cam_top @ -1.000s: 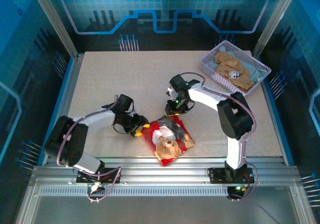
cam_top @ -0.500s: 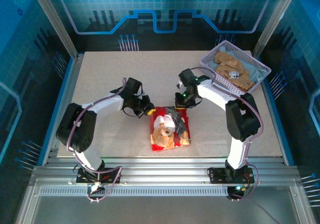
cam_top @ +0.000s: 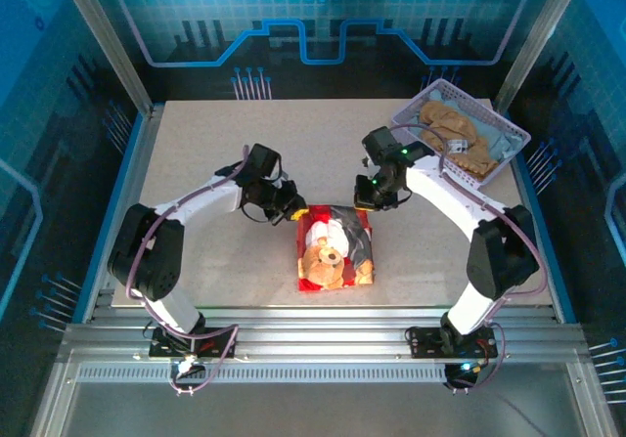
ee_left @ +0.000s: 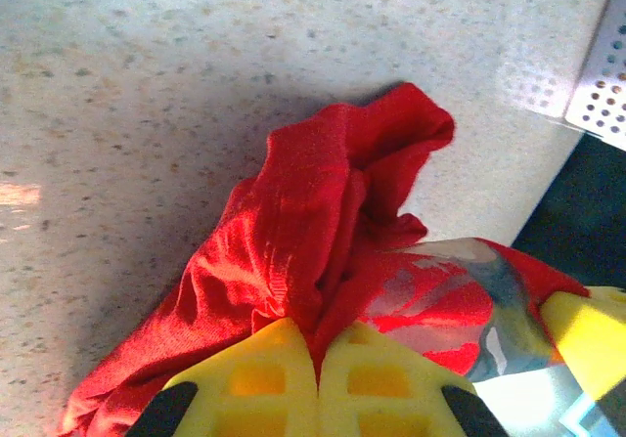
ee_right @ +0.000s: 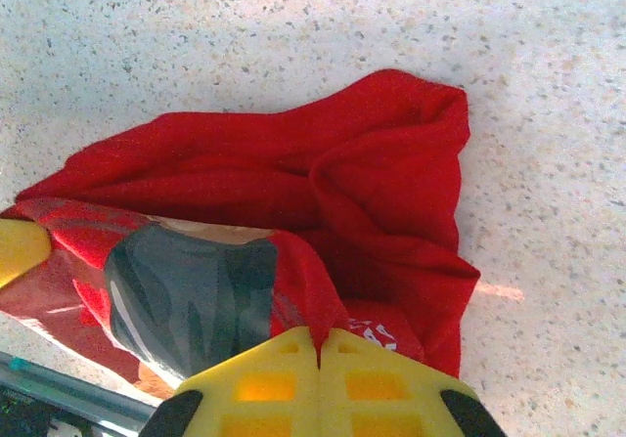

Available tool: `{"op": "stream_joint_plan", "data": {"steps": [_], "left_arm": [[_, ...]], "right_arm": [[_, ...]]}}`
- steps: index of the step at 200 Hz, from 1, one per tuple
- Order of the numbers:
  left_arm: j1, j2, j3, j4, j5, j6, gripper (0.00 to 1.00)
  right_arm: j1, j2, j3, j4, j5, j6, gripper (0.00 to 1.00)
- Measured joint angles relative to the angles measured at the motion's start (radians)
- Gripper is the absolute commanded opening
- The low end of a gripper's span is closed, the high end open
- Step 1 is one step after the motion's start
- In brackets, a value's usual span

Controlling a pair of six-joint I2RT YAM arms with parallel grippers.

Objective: Fold and stack the t-shirts

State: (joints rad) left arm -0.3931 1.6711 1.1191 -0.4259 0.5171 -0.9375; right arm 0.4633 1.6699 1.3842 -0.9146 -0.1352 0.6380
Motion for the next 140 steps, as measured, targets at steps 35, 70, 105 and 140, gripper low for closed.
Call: {"op": "stream_joint_plan", "data": {"steps": [35, 70, 105, 140], "left_arm": [[-0.001, 0.014, 0.043, -0.013, 0.004, 0.01, 0.0], [-0.001, 0.131, 0.117, -0.019, 0.004, 0.04, 0.09], [-0.001, 0.251, 0.217, -0.053, -0.01, 0.083, 0.22], [0.002, 0.298, 0.256, -0.087, -0.078, 0.127, 0.49]], "right_arm": [[-0.013, 0.029, 0.031, -0.028, 0.024, 0.013, 0.0], [-0.031, 0.13, 0.058, -0.028, 0.065, 0.022, 0.0], [-0.049, 0.239, 0.1, -0.024, 0.084, 0.032, 0.0], [-0.069, 0.363, 0.181, -0.024, 0.109, 0.037, 0.05]]}}
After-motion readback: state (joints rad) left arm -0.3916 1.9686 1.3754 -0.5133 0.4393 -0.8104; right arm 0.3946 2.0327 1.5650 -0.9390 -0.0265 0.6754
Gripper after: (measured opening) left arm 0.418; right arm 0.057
